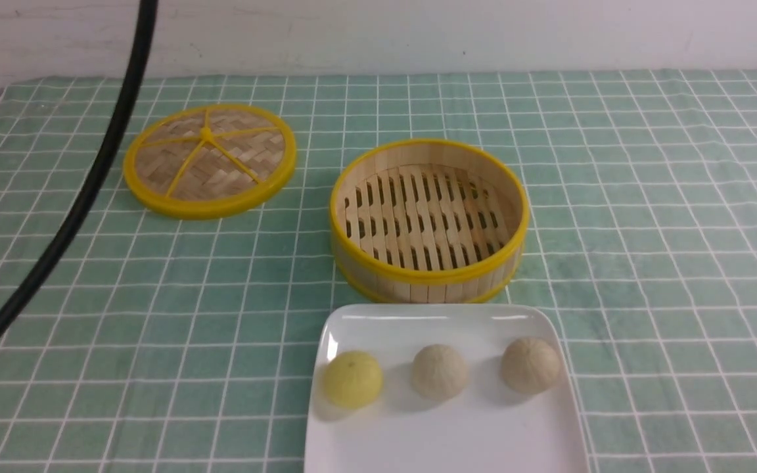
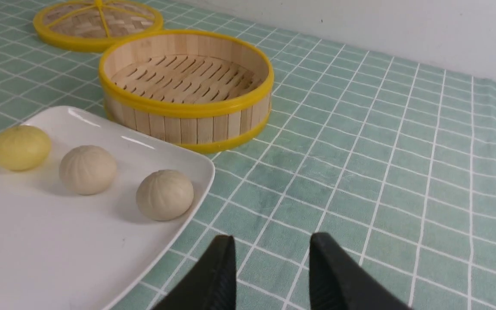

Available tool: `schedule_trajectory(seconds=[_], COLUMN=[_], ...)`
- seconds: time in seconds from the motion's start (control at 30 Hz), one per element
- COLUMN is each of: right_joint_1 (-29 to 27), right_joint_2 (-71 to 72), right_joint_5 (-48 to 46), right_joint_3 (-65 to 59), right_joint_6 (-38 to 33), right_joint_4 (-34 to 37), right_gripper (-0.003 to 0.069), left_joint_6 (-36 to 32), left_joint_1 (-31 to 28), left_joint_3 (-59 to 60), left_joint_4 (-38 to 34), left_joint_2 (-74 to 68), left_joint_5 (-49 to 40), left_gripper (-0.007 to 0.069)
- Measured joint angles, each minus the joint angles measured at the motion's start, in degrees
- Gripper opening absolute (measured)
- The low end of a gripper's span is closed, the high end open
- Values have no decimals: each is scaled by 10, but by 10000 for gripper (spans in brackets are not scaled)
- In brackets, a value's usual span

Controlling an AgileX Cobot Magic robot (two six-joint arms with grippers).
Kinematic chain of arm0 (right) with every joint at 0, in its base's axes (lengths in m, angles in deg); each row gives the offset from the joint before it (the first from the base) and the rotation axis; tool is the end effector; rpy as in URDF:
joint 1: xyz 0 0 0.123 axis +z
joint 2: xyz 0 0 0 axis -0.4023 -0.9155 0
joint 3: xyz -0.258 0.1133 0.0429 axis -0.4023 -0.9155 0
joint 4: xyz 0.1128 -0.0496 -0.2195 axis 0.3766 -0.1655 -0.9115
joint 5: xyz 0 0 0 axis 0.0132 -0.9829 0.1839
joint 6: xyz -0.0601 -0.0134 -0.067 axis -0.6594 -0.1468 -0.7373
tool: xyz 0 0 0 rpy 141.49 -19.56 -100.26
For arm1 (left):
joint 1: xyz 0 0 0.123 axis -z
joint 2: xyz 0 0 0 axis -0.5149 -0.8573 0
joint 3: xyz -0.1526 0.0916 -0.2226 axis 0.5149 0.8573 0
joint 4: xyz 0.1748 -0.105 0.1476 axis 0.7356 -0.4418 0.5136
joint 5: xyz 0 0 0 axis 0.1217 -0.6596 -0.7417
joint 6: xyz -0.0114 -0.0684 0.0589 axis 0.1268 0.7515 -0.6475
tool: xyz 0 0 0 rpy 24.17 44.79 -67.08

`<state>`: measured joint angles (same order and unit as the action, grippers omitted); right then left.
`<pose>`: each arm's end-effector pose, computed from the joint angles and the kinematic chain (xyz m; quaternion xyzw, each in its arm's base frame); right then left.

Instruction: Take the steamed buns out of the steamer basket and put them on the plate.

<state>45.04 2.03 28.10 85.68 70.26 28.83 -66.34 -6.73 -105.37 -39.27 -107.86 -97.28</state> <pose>0.0269 0.0126 0.2492 -0.1786 0.7634 0.1024 0.6122 0.1358 -0.0378 0.4810 0.0957 0.7685 -0.0360 0.6317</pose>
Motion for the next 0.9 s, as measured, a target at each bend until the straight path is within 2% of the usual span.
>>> schedule_trajectory(seconds=[0.43, 0.9], right_joint_1=[0, 0], right_joint_2=[0, -1], right_joint_5=[3, 0], right_joint_3=[-30, -62], right_joint_6=[0, 0], right_joint_4=[-23, -12], right_gripper=[264, 264], left_joint_6=[0, 0], left_joint_1=[0, 0], left_joint_3=[0, 0], left_joint_4=[12, 5], left_joint_2=[0, 0], left_joint_5=[4, 4], left_gripper=[368, 368])
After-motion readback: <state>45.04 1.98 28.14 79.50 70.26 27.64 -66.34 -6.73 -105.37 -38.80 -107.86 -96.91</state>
